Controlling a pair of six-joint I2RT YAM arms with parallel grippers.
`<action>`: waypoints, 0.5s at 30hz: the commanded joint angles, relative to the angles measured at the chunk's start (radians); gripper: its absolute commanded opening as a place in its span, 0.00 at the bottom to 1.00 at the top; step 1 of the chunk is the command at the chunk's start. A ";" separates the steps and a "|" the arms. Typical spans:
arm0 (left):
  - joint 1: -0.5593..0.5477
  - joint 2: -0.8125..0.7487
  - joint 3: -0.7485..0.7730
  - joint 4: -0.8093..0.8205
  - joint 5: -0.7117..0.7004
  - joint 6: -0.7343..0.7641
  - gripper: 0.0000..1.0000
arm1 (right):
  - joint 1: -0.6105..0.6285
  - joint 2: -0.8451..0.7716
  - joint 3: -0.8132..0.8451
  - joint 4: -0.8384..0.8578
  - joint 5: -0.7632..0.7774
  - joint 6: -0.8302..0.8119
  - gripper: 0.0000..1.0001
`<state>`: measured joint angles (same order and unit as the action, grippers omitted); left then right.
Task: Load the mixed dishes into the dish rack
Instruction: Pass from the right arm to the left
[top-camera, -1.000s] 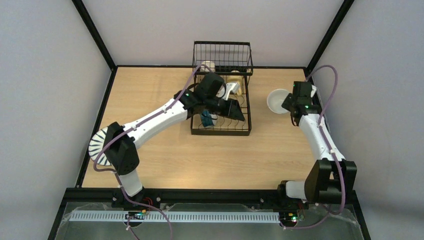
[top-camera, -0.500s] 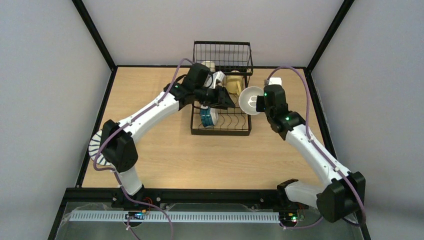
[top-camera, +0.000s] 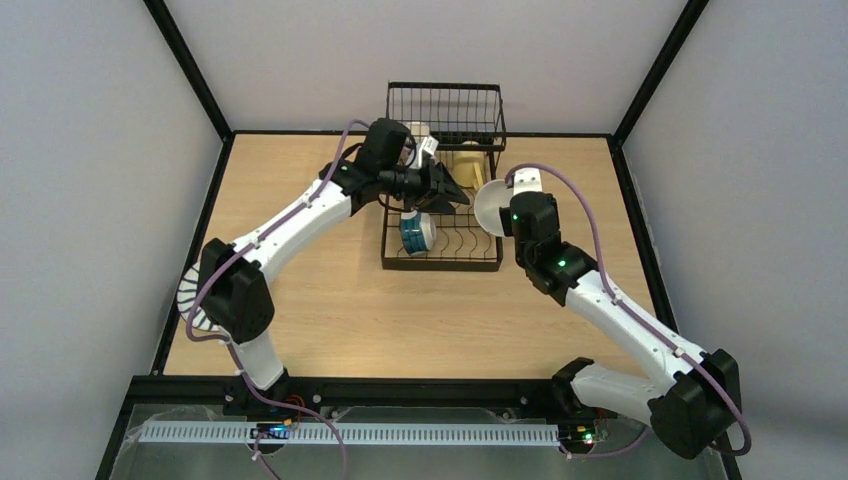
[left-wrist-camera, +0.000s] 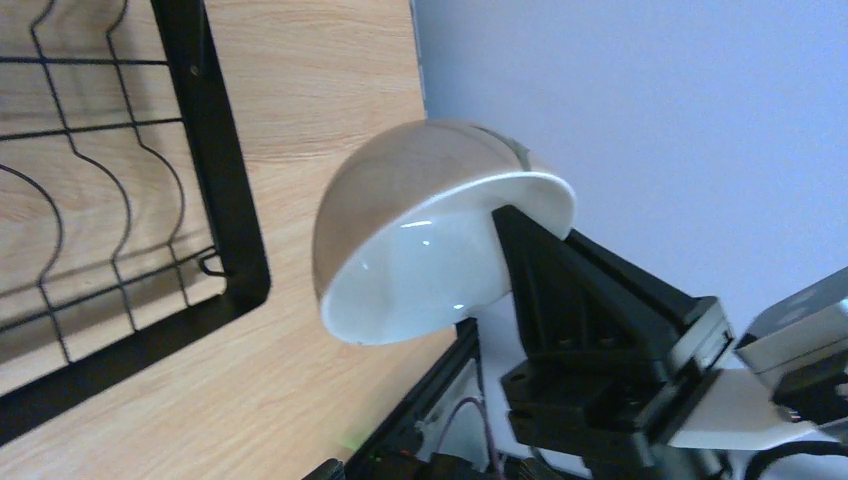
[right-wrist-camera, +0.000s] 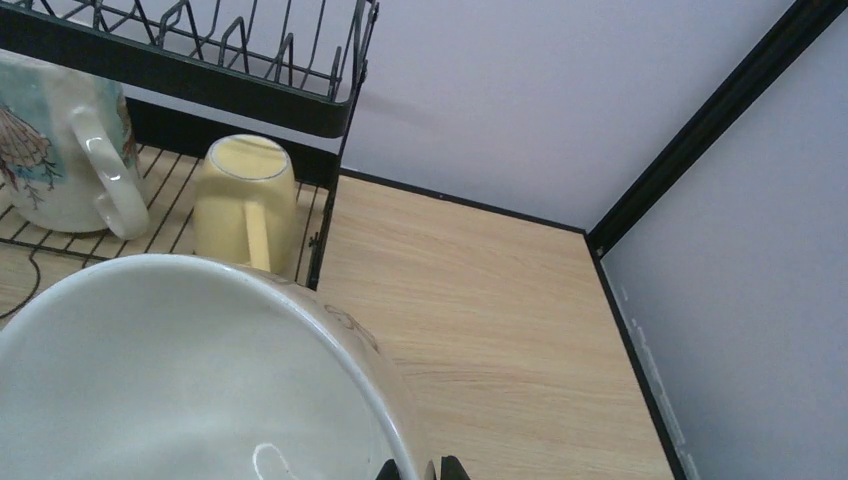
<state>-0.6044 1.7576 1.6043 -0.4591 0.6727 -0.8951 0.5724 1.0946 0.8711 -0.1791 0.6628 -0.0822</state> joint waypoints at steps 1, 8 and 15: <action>-0.002 -0.046 0.014 0.042 0.046 -0.156 0.99 | 0.016 -0.032 -0.023 0.186 0.103 -0.067 0.00; -0.019 -0.068 -0.017 0.127 0.055 -0.372 0.99 | 0.069 -0.021 -0.085 0.371 0.187 -0.203 0.00; -0.039 -0.044 -0.023 0.175 0.063 -0.502 0.99 | 0.089 -0.010 -0.111 0.482 0.203 -0.268 0.00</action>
<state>-0.6304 1.7145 1.5909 -0.3161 0.7097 -1.2854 0.6491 1.0946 0.7650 0.1074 0.8173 -0.2947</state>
